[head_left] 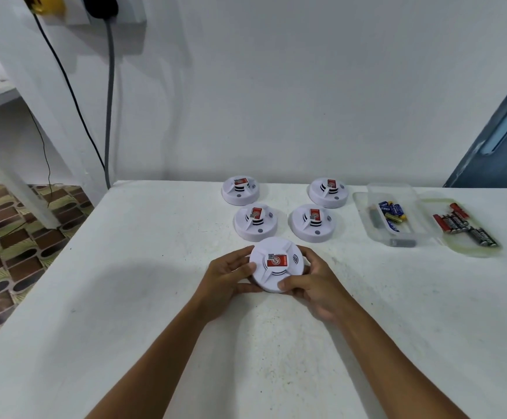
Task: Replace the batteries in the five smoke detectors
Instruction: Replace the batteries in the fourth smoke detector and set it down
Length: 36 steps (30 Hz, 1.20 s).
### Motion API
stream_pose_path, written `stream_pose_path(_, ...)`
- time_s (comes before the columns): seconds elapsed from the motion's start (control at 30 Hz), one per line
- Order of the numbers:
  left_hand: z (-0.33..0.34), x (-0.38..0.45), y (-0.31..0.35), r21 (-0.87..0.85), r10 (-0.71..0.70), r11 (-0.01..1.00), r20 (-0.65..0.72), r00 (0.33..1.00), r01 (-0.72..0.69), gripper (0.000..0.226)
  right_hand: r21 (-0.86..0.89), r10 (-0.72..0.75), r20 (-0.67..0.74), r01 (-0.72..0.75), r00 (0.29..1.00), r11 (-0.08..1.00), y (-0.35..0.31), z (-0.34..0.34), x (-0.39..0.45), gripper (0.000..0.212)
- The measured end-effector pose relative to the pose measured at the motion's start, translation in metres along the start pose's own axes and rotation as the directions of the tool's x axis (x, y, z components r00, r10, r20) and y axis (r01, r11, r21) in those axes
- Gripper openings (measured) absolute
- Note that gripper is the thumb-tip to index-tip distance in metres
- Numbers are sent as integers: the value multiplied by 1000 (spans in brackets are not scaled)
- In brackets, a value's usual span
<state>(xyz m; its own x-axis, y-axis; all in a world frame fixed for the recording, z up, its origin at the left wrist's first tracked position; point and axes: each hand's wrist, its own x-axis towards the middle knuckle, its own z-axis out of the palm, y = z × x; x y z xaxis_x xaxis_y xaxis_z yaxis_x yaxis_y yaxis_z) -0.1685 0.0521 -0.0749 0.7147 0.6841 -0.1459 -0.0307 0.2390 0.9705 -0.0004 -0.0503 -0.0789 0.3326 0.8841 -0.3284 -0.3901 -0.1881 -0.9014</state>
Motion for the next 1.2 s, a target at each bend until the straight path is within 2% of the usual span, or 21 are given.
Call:
stream_pose_path(0.33, -3, 3, -2, -27, -17, 999, 38, 999, 18, 35, -14, -1, -1, 1, 1000, 1000, 0, -1, 1, 69)
stream_pose_path(0.47, -3, 2, -1, -47, -19, 999, 48, 999, 22, 44, -26, 2, -13, -3, 1000, 1000, 1, -1, 1, 70)
stream_pose_path(0.93, -3, 2, -2, -40, -19, 999, 39, 999, 20, 38, -40, -19, -2, 19, 1000, 999, -1, 0, -4, 67)
stream_pose_path(1.0, -3, 2, -2, -36, -18, 999, 36, 999, 19, 37, 1, -29, 47, 29, 998, 1000, -3, -2, -7, 63)
stream_pose_path(1.13, -3, 1, -2, -41, -9, 999, 35, 999, 10, 40, 192, -4, 93, -14, 996, 981, -6, -8, -8, 35)
stream_pose_path(1.2, -3, 1, -2, -41, -7, 999, 36, 999, 8, 41, 258, 16, 100, -41, 995, 965, -5, -11, -7, 33)
